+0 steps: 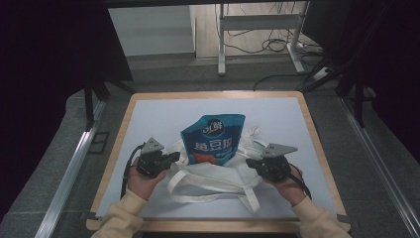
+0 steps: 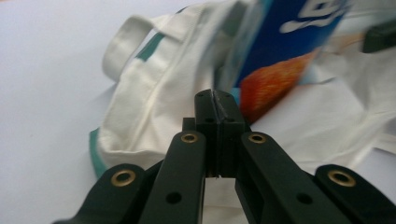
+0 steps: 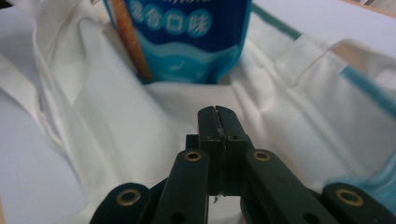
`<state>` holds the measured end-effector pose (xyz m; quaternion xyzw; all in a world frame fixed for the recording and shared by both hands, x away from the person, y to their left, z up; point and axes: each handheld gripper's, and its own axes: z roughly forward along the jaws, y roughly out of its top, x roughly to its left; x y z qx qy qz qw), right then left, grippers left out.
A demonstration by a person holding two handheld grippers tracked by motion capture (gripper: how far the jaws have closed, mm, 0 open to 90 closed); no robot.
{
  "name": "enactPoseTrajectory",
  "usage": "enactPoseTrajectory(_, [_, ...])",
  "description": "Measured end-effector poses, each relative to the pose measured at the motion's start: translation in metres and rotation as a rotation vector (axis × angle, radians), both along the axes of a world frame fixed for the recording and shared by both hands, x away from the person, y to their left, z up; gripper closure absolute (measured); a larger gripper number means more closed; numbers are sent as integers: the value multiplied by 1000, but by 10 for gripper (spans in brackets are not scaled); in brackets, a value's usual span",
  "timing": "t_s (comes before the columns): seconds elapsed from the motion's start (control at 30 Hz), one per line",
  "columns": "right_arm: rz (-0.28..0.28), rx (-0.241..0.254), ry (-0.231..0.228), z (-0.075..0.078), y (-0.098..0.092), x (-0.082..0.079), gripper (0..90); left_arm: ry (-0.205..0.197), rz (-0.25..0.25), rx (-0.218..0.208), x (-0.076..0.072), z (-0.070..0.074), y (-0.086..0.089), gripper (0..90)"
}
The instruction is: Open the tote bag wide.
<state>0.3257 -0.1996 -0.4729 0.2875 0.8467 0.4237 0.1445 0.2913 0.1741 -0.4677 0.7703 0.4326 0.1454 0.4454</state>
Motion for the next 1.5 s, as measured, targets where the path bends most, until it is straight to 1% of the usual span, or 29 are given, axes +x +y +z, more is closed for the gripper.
enactPoseTrajectory(0.07, [3,-15,4,3,5,8,890,4,-28,8,-2,0,-8,900])
enactPoseTrajectory(0.13, [8,-23,3,3,8,10,890,10,-37,12,-2,-1,-11,900])
enactPoseTrajectory(0.17, [22,-47,6,3,14,13,890,24,-49,21,-2,-5,-15,900])
enactPoseTrajectory(0.2, [22,-61,11,3,16,15,890,24,-49,21,-2,-5,-15,900])
enactPoseTrajectory(0.23, [22,-61,11,3,16,15,890,32,-51,25,-1,-7,-16,900])
enactPoseTrajectory(0.27, [20,-85,35,-1,19,20,890,41,-56,28,-1,-9,-17,900])
enactPoseTrajectory(0.3, [17,-89,43,-4,20,23,890,60,-60,28,0,-14,-18,900])
enactPoseTrajectory(0.37, [15,-98,49,-6,20,25,890,69,-63,30,0,-16,-19,900])
enactPoseTrajectory(0.4, [5,-112,59,-9,21,30,890,72,-69,38,0,-18,-20,900])
enactPoseTrajectory(0.43, [5,-112,59,-9,21,30,890,79,-72,41,1,-20,-21,900])
enactPoseTrajectory(0.47, [-3,-126,60,-10,22,32,890,84,-74,46,1,-22,-23,900])
enactPoseTrajectory(0.5, [-17,-147,71,-15,23,38,890,86,-79,50,0,-23,-25,900])
enactPoseTrajectory(0.53, [-17,-149,80,-17,23,42,890,90,-81,52,0,-24,-26,900])
enactPoseTrajectory(0.57, [-17,-149,80,-17,23,42,890,96,-85,54,-1,-26,-27,900])
enactPoseTrajectory(0.6, [-19,-156,82,-19,24,46,890,103,-95,67,-1,-29,-30,900])
enactPoseTrajectory(0.7, [-44,-166,70,-19,25,50,890,117,-108,73,-3,-31,-31,900])
enactPoseTrajectory(0.73, [-50,-170,68,-20,25,53,890,128,-117,89,-5,-36,-33,900])
enactPoseTrajectory(0.8, [-69,-174,69,-21,25,57,890,132,-122,97,-6,-38,-34,900])
enactPoseTrajectory(0.83, [-86,-173,74,-22,25,60,891,141,-136,114,-9,-41,-35,900])
enactPoseTrajectory(0.87, [-86,-173,74,-22,25,60,891,141,-136,114,-9,-41,-35,900])
enactPoseTrajectory(0.9, [-111,-163,75,-23,24,65,890,142,-138,117,-10,-42,-35,900])
enactPoseTrajectory(1.07, [-135,-160,96,-29,25,75,891,151,-148,125,-15,-46,-36,900])
enactPoseTrajectory(1.2, [-138,-151,102,-32,24,77,891,149,-152,134,-17,-48,-38,900])
enactPoseTrajectory(1.33, [-138,-135,95,-32,23,75,890,144,-152,117,-16,-47,-36,900])
enactPoseTrajectory(1.37, [-129,-121,87,-30,21,72,890,128,-148,91,-15,-44,-34,900])
enactPoseTrajectory(1.4, [-129,-121,87,-30,21,72,890,128,-148,91,-15,-44,-34,900])
enactPoseTrajectory(1.43, [-122,-97,72,-26,18,68,889,113,-145,82,-15,-42,-32,900])
enactPoseTrajectory(1.47, [-122,-97,72,-26,18,68,889,102,-136,70,-14,-39,-31,900])
enactPoseTrajectory(1.5, [-120,-80,52,-21,15,63,889,88,-128,62,-14,-35,-28,900])
